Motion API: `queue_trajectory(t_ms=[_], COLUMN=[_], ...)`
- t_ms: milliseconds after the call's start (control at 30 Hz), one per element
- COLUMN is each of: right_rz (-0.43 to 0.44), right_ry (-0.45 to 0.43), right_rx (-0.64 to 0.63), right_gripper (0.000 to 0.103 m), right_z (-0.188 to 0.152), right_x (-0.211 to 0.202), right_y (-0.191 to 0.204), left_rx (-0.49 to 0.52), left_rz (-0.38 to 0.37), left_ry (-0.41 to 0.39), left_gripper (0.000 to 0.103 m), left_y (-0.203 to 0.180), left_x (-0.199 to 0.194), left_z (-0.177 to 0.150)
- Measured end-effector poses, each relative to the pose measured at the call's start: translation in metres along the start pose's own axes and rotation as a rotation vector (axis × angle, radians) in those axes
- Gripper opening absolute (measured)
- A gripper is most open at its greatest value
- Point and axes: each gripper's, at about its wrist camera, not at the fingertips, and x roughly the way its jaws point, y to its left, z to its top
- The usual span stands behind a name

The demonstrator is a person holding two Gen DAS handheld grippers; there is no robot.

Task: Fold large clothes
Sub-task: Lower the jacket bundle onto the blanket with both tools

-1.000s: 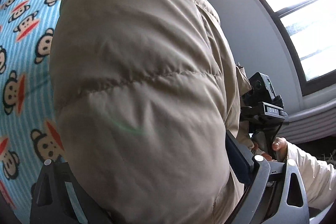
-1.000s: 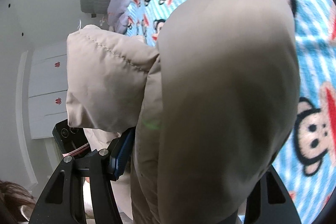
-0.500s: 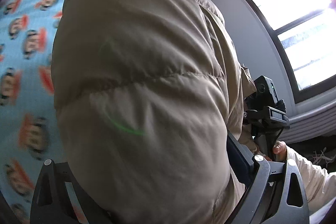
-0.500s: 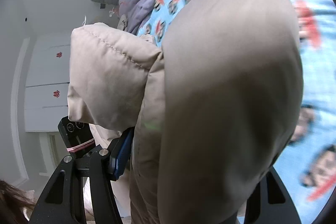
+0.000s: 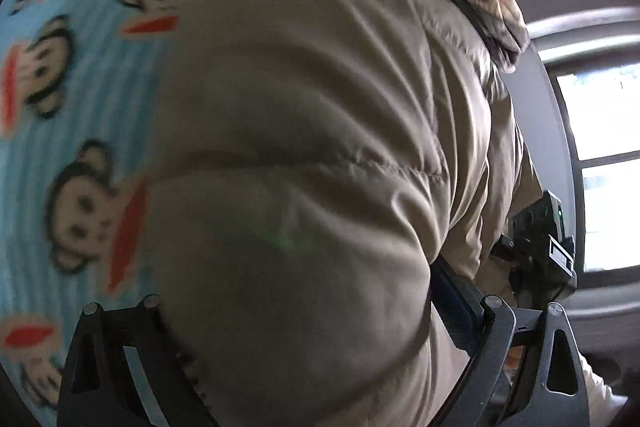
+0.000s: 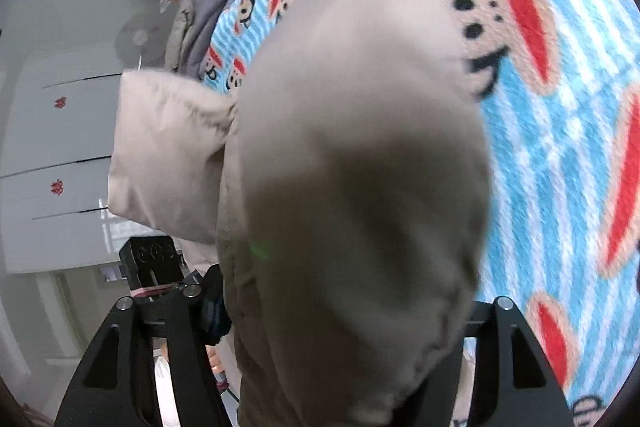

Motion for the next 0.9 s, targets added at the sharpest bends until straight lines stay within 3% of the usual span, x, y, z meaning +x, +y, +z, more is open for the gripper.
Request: queue_trajectory(t_ms=[67, 200, 267, 300, 333, 367, 433, 500, 567, 667, 800, 900], right_rz=[-0.057, -0.197, -0.262, -0.268, -0.261, -0.255, -0.22, -0.215, -0.293, -0.436, -0.472, -0.468], right_ry=[-0.006, -0.088, -0.161, -0.197, -0.219, -0.229, -0.229, -0.185, -0.128, -0.072, -0.081, -0.085], right_rx=[-0.012, -0.052, -0.082, -0.107, -0.137, -0.164, -0.247, -0.318, -0.4, -0.423, -0.369, -0.355], right_gripper=[0.069, 0.069, 0.068, 0.055, 0.032, 0.024, 0.021, 0.02, 0.02, 0.019, 0.016, 0.016], right_z=[-0.008, -0.032, -0.047, -0.056, -0.066, -0.067, -0.069, -0.069, -0.082, -0.093, -0.102, -0.098], right_x=[-0.016, -0.066, -0.094, -0.106, -0.115, -0.119, -0.116, -0.082, -0.055, -0.019, -0.013, -0.007], right_y=[0.002, 0.008, 0.016, 0.024, 0.037, 0.046, 0.073, 0.106, 0.117, 0.099, 0.049, 0.034], left_rx=[0.026, 0.126, 0.174, 0.192, 0.213, 0.231, 0.252, 0.265, 0.3, 0.361, 0.489, 0.56], left_rz=[0.057, 0.188, 0.206, 0.218, 0.237, 0.249, 0.262, 0.262, 0.32, 0.404, 0.44, 0.479], left_ry=[-0.03, -0.178, -0.246, -0.261, -0.281, -0.295, -0.3, -0.285, -0.275, -0.261, -0.243, -0.243], left_gripper=[0.097, 0.096, 0.085, 0.085, 0.085, 0.085, 0.085, 0.085, 0.085, 0.085, 0.085, 0.085], left_y=[-0.002, -0.021, -0.039, -0.047, -0.06, -0.071, -0.09, -0.104, -0.123, -0.138, -0.165, -0.179], left_x=[-0.017, -0.064, -0.083, -0.085, -0.083, -0.079, -0.061, -0.037, -0.016, 0.02, 0.053, 0.07], left_z=[-0.003, -0.01, -0.005, 0.003, 0.012, 0.019, 0.023, 0.033, 0.03, 0.029, 0.014, 0.004])
